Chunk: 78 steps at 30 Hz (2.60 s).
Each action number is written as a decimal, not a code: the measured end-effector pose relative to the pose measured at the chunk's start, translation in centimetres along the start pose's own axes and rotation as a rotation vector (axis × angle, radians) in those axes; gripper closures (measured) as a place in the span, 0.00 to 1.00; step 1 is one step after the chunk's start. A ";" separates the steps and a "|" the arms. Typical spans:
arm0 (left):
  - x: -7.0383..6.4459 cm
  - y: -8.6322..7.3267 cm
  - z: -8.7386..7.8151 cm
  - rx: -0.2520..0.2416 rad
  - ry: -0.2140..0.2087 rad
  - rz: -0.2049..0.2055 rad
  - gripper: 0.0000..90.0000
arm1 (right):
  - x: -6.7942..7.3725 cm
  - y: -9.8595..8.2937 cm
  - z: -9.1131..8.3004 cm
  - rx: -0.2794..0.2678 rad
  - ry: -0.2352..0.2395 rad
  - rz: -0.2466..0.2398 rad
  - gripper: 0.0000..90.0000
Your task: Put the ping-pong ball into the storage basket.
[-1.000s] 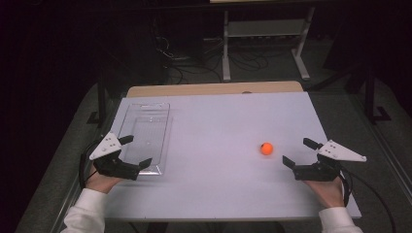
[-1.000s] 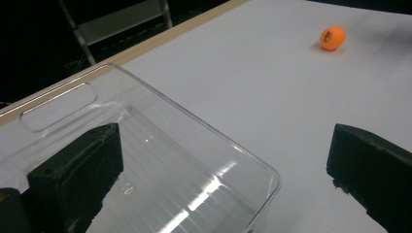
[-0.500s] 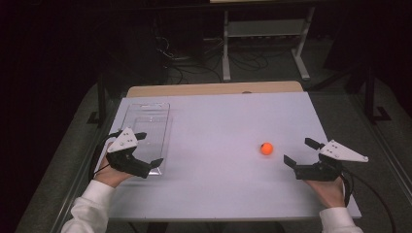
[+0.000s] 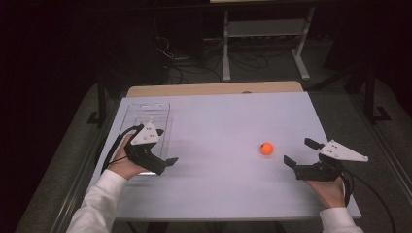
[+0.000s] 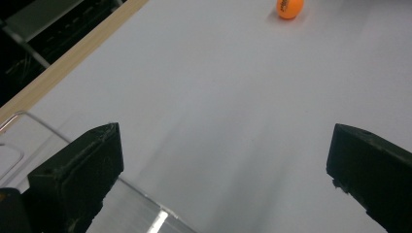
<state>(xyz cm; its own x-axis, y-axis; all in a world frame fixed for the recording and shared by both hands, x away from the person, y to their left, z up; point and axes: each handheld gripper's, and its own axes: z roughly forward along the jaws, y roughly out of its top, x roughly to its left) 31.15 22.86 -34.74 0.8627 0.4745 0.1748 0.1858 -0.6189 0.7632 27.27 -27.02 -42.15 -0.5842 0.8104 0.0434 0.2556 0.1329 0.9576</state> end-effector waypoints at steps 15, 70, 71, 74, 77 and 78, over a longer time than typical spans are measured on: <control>0.6 2.4 2.1 0.044 -0.043 0.033 0.00 | 0.1 0.0 0.1 0.006 0.004 -0.003 0.00; -0.3 9.6 11.8 0.126 -0.192 0.175 0.00 | -0.2 -0.5 -0.1 0.025 0.012 0.001 0.00; -0.4 9.7 11.9 0.126 -0.194 0.174 0.00 | -0.2 -0.5 -0.1 0.025 0.012 0.002 0.00; -0.7 9.9 12.4 0.137 -0.207 0.188 0.00 | -0.2 -0.5 -0.1 0.025 0.012 0.002 0.00; -0.8 10.0 12.9 0.146 -0.213 0.195 0.00 | -0.2 -0.5 -0.1 0.026 0.012 0.002 0.00; -0.9 10.1 13.1 0.146 -0.217 0.198 0.00 | -0.2 -0.5 -0.1 0.026 0.011 0.002 0.00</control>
<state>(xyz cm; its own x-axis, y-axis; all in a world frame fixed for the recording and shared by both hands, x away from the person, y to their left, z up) 38.44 7.97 -35.33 0.9659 0.2012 0.1629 0.0559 -0.7766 0.6275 27.20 -27.28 -42.65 -0.5925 0.8041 0.0483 0.2765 0.1467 0.9498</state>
